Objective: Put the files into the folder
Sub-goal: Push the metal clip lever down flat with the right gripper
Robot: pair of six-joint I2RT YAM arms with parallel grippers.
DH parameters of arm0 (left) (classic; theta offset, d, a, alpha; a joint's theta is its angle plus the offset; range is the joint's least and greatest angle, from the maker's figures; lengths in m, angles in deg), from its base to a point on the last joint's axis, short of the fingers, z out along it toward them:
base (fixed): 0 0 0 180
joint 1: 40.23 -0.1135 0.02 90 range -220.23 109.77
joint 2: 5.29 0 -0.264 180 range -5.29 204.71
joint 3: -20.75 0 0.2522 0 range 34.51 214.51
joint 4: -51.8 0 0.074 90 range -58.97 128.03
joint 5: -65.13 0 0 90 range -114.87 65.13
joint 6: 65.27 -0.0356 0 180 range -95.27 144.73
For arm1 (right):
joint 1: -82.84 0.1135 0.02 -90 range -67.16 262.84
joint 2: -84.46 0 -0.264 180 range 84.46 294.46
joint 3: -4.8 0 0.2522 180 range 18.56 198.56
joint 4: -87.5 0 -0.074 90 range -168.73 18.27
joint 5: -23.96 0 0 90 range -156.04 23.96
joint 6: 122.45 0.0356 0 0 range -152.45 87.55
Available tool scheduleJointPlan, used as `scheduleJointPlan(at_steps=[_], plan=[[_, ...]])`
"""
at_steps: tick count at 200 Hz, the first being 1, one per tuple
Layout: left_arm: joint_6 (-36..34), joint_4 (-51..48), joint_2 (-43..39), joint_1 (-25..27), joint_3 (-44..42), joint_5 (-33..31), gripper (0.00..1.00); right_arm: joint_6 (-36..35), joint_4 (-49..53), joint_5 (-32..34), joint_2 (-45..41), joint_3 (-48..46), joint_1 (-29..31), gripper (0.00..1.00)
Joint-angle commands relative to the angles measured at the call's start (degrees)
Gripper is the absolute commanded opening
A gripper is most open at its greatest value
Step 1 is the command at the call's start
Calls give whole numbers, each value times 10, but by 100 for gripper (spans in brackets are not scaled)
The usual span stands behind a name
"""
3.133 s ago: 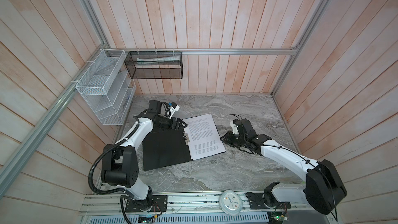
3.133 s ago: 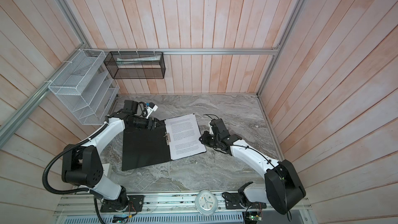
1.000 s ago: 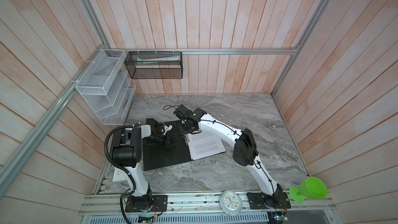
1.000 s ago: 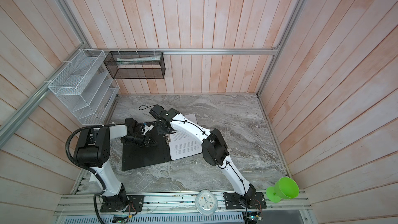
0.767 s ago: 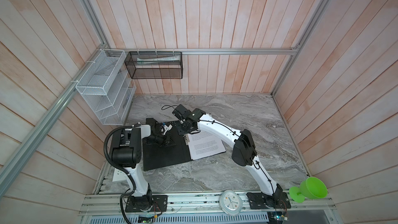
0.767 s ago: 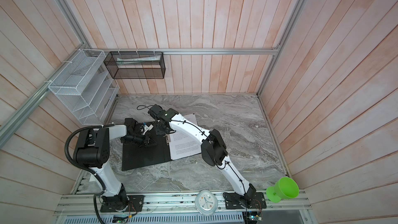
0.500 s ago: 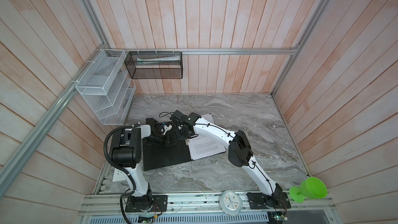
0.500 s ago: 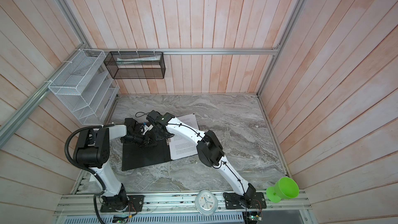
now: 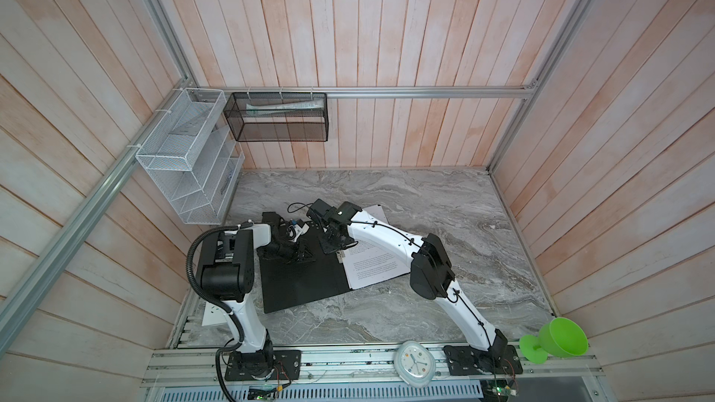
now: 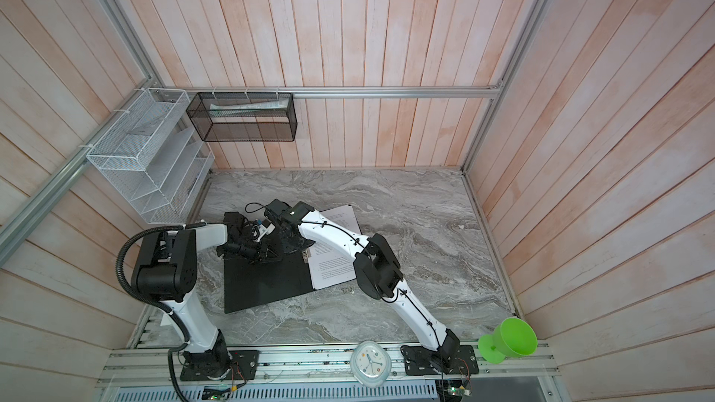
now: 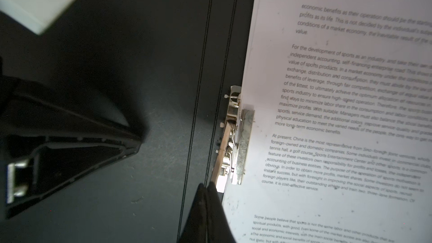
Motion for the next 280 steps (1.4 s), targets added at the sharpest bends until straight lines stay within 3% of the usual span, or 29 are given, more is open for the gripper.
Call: scheduleJointPlan(at_steps=[1,112,185,219,280], plan=[[9,-2,12,-3,15,-14,0,-7,34,14,23,6,3,5],[35,0,56,-1,47,-38,0,-16,54,47,29,-14,2,1],[28,-12,40,-2,57,-14,0,-11,47,92,-15,70,-1,13],[28,-19,14,3,49,-9,0,-13,3,39,-38,62,-2,12],[20,-17,10,14,35,-8,0,-23,51,-31,1,56,1,10]])
